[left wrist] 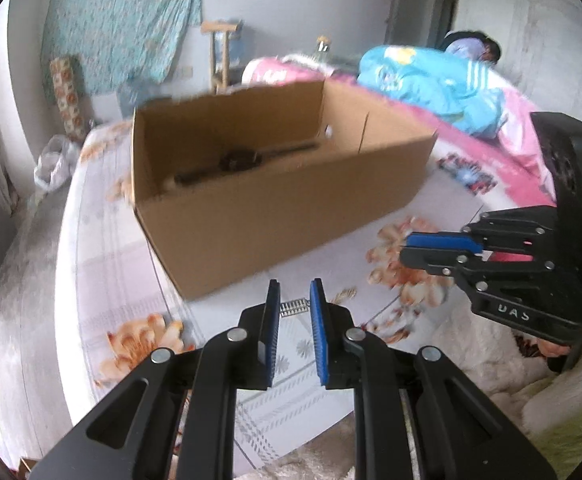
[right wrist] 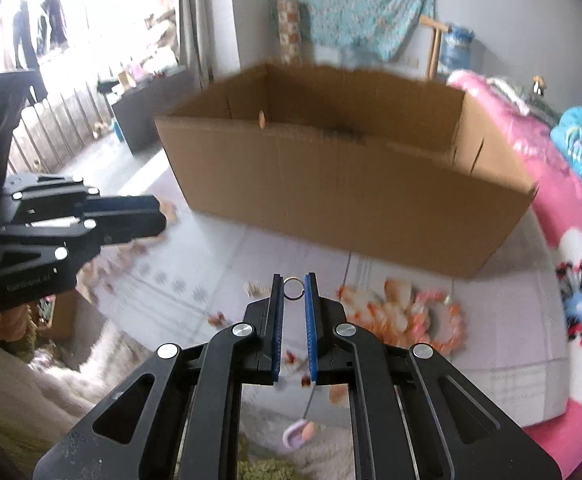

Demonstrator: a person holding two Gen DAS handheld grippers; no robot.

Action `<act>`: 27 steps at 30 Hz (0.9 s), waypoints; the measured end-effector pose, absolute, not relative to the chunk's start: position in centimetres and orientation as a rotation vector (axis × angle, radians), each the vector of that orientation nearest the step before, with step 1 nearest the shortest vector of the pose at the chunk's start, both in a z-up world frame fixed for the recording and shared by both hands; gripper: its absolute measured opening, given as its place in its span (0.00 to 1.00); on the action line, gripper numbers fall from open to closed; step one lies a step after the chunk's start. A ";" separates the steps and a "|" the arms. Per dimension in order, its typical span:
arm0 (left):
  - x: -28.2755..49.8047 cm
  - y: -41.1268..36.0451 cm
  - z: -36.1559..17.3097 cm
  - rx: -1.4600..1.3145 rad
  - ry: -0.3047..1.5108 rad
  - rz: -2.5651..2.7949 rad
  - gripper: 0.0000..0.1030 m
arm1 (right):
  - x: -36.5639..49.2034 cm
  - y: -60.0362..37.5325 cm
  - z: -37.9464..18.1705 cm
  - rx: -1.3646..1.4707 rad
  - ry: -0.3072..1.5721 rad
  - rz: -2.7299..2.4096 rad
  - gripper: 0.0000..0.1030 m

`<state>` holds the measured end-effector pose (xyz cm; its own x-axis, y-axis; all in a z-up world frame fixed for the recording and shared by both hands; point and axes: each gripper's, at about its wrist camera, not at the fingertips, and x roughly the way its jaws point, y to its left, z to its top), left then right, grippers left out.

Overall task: Organize jewelry
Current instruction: 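Carry the gold hoop and silver spring earring into the box, open both grippers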

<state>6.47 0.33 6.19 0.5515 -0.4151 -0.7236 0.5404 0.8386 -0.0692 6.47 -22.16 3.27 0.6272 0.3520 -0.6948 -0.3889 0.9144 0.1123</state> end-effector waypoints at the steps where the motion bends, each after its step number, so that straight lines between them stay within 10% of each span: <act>1: 6.4 0.4 7.0 0.173 0.785 -0.573 0.14 | 6.5 -22.4 3.7 -0.045 0.768 0.428 0.08; 22: 19.9 -5.4 8.4 0.140 0.781 -0.572 0.14 | 20.0 -24.0 5.3 0.038 0.732 0.311 0.09; 27: 21.7 -5.1 7.4 0.113 0.832 -0.511 0.15 | 19.8 -24.2 5.3 0.072 0.719 0.301 0.24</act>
